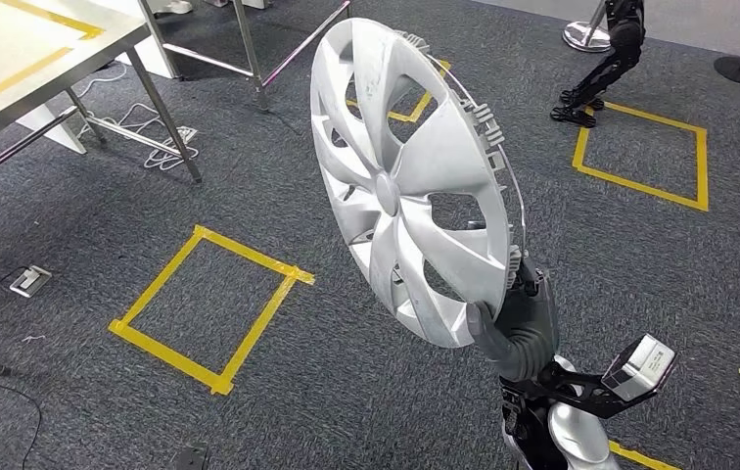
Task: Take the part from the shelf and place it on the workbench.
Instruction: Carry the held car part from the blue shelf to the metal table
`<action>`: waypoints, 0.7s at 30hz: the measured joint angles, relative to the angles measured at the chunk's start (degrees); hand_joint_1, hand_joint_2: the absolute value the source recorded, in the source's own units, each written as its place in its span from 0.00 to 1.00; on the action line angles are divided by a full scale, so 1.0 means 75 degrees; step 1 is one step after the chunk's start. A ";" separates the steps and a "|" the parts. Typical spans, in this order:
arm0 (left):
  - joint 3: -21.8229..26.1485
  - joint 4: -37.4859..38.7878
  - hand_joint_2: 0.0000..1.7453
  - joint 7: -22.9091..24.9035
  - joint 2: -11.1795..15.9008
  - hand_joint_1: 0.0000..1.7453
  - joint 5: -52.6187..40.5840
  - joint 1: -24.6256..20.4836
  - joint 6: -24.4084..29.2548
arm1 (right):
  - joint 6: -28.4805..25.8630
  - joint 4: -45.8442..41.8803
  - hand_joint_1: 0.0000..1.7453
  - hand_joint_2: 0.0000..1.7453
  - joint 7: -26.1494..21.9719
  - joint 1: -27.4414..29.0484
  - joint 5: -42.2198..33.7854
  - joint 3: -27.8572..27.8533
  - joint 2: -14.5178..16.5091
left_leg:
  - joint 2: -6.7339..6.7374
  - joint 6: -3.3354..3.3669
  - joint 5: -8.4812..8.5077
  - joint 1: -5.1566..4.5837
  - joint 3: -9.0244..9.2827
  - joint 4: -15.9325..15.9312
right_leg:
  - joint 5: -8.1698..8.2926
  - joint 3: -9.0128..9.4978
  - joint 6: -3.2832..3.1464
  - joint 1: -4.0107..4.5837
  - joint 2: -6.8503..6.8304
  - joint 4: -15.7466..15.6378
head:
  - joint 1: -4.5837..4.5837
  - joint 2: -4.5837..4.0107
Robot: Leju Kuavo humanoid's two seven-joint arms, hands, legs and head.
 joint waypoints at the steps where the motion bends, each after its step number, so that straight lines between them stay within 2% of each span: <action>1: 0.0001 0.0000 1.00 0.0000 0.0001 0.00 0.0005 0.0009 -0.0001 | 0.0000 -0.0004 1.00 1.00 0.0001 0.0003 0.0001 0.0002 0.0002 | -0.0096 0.0055 0.0034 0.0011 0.0038 -0.0059 | -0.0039 0.0005 0.0035 -0.0012 0.0023 0.0024 | 0.0007 -0.0001; 2: 0.0001 0.0000 1.00 0.0001 0.0002 0.00 0.0011 0.0013 0.0000 | 0.0000 -0.0009 1.00 1.00 0.0001 0.0009 0.0002 0.0003 0.0002 | -0.0183 0.0108 0.0076 0.0036 0.0084 -0.0123 | -0.0127 -0.0037 0.0043 -0.0027 0.0150 0.0150 | 0.0008 -0.0001; 3: 0.0003 -0.0001 1.00 0.0003 0.0002 0.00 0.0020 0.0009 0.0001 | 0.0000 -0.0015 1.00 1.00 0.0000 0.0014 0.0002 -0.0001 -0.0001 | -0.0279 0.0150 0.0114 0.0064 0.0130 -0.0178 | -0.0288 -0.0173 0.0029 -0.0044 0.0358 0.0467 | 0.0018 -0.0001; 4: 0.0004 -0.0001 1.00 0.0004 -0.0001 0.00 0.0025 0.0002 0.0001 | 0.0000 -0.0017 1.00 1.00 -0.0001 0.0020 0.0002 -0.0006 -0.0004 | -0.0376 0.0172 0.0132 0.0081 0.0144 -0.0200 | -0.0492 -0.0393 0.0000 -0.0069 0.0602 0.0949 | 0.0024 -0.0001; 5: 0.0004 -0.0001 1.00 0.0005 -0.0004 0.00 0.0029 -0.0009 0.0000 | 0.0000 -0.0017 1.00 1.00 -0.0002 0.0027 0.0002 -0.0009 -0.0004 | -0.0474 0.0183 0.0138 0.0087 0.0146 -0.0202 | -0.0699 -0.0664 -0.0023 -0.0080 0.0765 0.1504 | 0.0026 -0.0001; 6: 0.0004 -0.0001 1.00 0.0005 -0.0009 0.00 0.0033 -0.0014 -0.0002 | 0.0000 -0.0016 1.00 1.00 -0.0001 0.0041 0.0001 -0.0013 -0.0006 | -0.0594 0.0182 0.0137 0.0086 0.0146 -0.0201 | -0.0848 -0.0923 -0.0019 -0.0083 0.0849 0.1992 | 0.0030 -0.0001; 7: 0.0004 -0.0001 1.00 0.0005 -0.0015 0.00 0.0033 -0.0012 -0.0005 | 0.0000 -0.0015 1.00 1.00 0.0001 0.0057 0.0002 -0.0015 -0.0008 | -0.0712 0.0181 0.0136 0.0085 0.0149 -0.0198 | -0.0881 -0.1074 0.0014 -0.0087 0.0874 0.2228 | 0.0028 0.0000; 8: 0.0004 -0.0001 1.00 0.0005 -0.0018 0.00 0.0033 -0.0008 -0.0007 | 0.0000 -0.0015 1.00 1.00 0.0002 0.0071 0.0002 -0.0015 -0.0009 | -0.0835 0.0175 0.0132 0.0087 0.0156 -0.0193 | -0.0783 -0.1073 0.0073 -0.0097 0.0889 0.2142 | 0.0029 0.0000; 9: 0.0004 -0.0001 1.00 0.0005 -0.0019 0.00 0.0033 -0.0004 -0.0006 | 0.0000 -0.0015 1.00 1.00 0.0003 0.0082 0.0002 -0.0018 -0.0011 | -0.0961 0.0163 0.0124 0.0093 0.0168 -0.0185 | -0.0571 -0.0913 0.0143 -0.0115 0.0913 0.1739 | 0.0031 0.0001; 10: 0.0005 -0.0001 1.00 0.0005 -0.0020 0.00 0.0033 -0.0003 -0.0006 | 0.0000 -0.0016 1.00 1.00 0.0002 0.0083 0.0002 -0.0020 -0.0012 | -0.1078 0.0142 0.0110 0.0100 0.0182 -0.0169 | -0.0306 -0.0643 0.0207 -0.0140 0.0972 0.1139 | 0.0031 0.0000; 11: 0.0006 -0.0001 1.00 0.0005 -0.0020 0.00 0.0033 0.0001 -0.0006 | 0.0000 -0.0014 1.00 1.00 0.0002 0.0081 0.0001 -0.0022 -0.0012 | -0.1185 0.0109 0.0091 0.0110 0.0190 -0.0156 | -0.0093 -0.0399 0.0234 -0.0163 0.1090 0.0626 | 0.0031 -0.0001; 12: 0.0005 0.0000 1.00 0.0007 -0.0018 0.00 0.0033 0.0000 -0.0005 | 0.0000 -0.0016 1.00 1.00 -0.0001 0.0082 0.0002 -0.0023 -0.0010 | -0.1276 0.0067 0.0067 0.0110 0.0177 -0.0117 | 0.0056 -0.0214 0.0234 -0.0187 0.1238 0.0236 | 0.0027 -0.0001; 13: 0.0004 0.0001 1.00 0.0008 -0.0016 0.00 0.0033 0.0002 -0.0005 | 0.0000 -0.0017 1.00 1.00 -0.0002 0.0084 0.0005 -0.0020 -0.0009 | -0.1354 0.0023 0.0052 0.0116 0.0147 -0.0091 | 0.0119 -0.0126 0.0214 -0.0192 0.1356 0.0061 | 0.0027 -0.0001; 14: 0.0004 0.0001 1.00 0.0009 -0.0014 0.00 0.0033 0.0012 -0.0005 | 0.0000 -0.0018 1.00 1.00 -0.0001 0.0081 0.0004 -0.0017 -0.0006 | -0.1425 -0.0021 0.0045 0.0127 0.0110 -0.0076 | 0.0119 -0.0118 0.0174 -0.0180 0.1427 0.0055 | 0.0026 -0.0001; 15: 0.0003 0.0003 1.00 0.0012 -0.0012 0.00 0.0033 0.0026 -0.0004 | 0.0000 -0.0021 1.00 1.00 -0.0001 0.0077 0.0006 -0.0014 -0.0001 | -0.1496 -0.0062 0.0046 0.0138 0.0072 -0.0062 | 0.0129 -0.0106 0.0147 -0.0170 0.1421 0.0030 | 0.0023 -0.0001; 16: 0.0003 0.0005 1.00 0.0012 -0.0007 0.00 0.0033 0.0046 -0.0004 | 0.0000 -0.0020 1.00 1.00 0.0001 0.0070 0.0007 -0.0010 0.0003 | -0.1511 -0.0100 0.0040 0.0159 0.0050 -0.0061 | 0.0132 -0.0102 0.0110 -0.0170 0.1349 0.0037 | 0.0025 -0.0001; 17: 0.0003 0.0007 1.00 0.0013 -0.0004 0.00 0.0033 0.0066 -0.0002 | 0.0000 -0.0021 1.00 1.00 0.0001 0.0062 0.0005 -0.0009 0.0012 | -0.1385 -0.0137 -0.0006 0.0156 0.0019 0.0000 | 0.0131 -0.0092 0.0065 -0.0178 0.1277 0.0028 | 0.0013 0.0000; 18: 0.0002 0.0009 1.00 0.0014 -0.0002 0.00 0.0033 0.0071 -0.0001 | 0.0000 -0.0023 1.00 1.00 -0.0001 0.0059 0.0005 -0.0010 0.0021 | -0.1158 -0.0171 -0.0124 0.0146 -0.0066 0.0189 | 0.0129 -0.0077 0.0014 -0.0188 0.1191 0.0017 | -0.0001 0.0000; 20: 0.0001 0.0010 1.00 0.0014 -0.0003 0.00 0.0033 0.0052 0.0001 | 0.0000 -0.0028 1.00 1.00 -0.0006 0.0058 0.0001 -0.0014 0.0035 | -0.0614 -0.0220 -0.0573 0.0127 -0.0468 0.1050 | 0.0103 -0.0050 -0.0073 -0.0158 0.1003 0.0009 | -0.0021 -0.0001; 21: 0.0000 0.0010 1.00 0.0014 -0.0006 0.00 0.0033 0.0038 0.0001 | 0.0000 -0.0028 1.00 1.00 -0.0007 0.0061 0.0001 -0.0015 0.0037 | -0.0477 -0.0235 -0.0808 0.0132 -0.0752 0.1615 | 0.0087 -0.0042 -0.0106 -0.0128 0.0897 0.0010 | -0.0023 -0.0001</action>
